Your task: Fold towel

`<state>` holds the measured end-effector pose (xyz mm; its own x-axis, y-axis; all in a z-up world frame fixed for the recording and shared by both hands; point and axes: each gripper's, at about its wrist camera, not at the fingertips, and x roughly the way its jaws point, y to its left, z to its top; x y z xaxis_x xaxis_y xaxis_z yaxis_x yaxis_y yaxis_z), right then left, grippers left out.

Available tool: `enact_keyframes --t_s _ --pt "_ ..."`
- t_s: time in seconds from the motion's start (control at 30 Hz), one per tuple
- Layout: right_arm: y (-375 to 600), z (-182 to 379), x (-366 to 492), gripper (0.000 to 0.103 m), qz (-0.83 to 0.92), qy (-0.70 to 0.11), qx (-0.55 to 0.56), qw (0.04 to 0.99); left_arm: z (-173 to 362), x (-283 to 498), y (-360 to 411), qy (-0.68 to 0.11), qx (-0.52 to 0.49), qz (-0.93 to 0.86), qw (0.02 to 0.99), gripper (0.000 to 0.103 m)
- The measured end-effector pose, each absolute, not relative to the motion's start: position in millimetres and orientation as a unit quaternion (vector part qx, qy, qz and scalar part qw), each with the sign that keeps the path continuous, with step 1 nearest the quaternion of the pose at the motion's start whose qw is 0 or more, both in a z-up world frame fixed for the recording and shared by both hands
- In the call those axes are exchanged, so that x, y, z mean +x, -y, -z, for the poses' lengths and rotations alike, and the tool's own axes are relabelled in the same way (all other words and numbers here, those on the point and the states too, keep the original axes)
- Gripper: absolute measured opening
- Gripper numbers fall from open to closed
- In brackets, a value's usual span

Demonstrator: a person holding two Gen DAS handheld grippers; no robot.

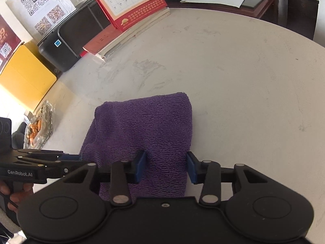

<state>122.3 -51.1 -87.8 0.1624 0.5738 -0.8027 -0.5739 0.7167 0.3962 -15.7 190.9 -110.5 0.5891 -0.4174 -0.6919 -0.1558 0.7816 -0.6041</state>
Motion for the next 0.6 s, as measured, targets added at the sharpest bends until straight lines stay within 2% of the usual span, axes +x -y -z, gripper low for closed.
enact_keyframes --t_s 0.1,0.37,0.6 --pt "47 87 119 0.023 -0.382 -0.520 -0.021 0.763 112 -13 -187 -0.448 -0.322 0.085 0.830 0.032" --pt "87 85 109 0.022 -0.355 -0.522 -0.024 0.775 113 5 -152 -0.467 -0.306 0.133 0.819 0.031" --pt "157 78 90 0.022 -0.300 -0.529 -0.006 0.794 116 30 -86 -0.492 -0.276 0.208 0.799 0.031"
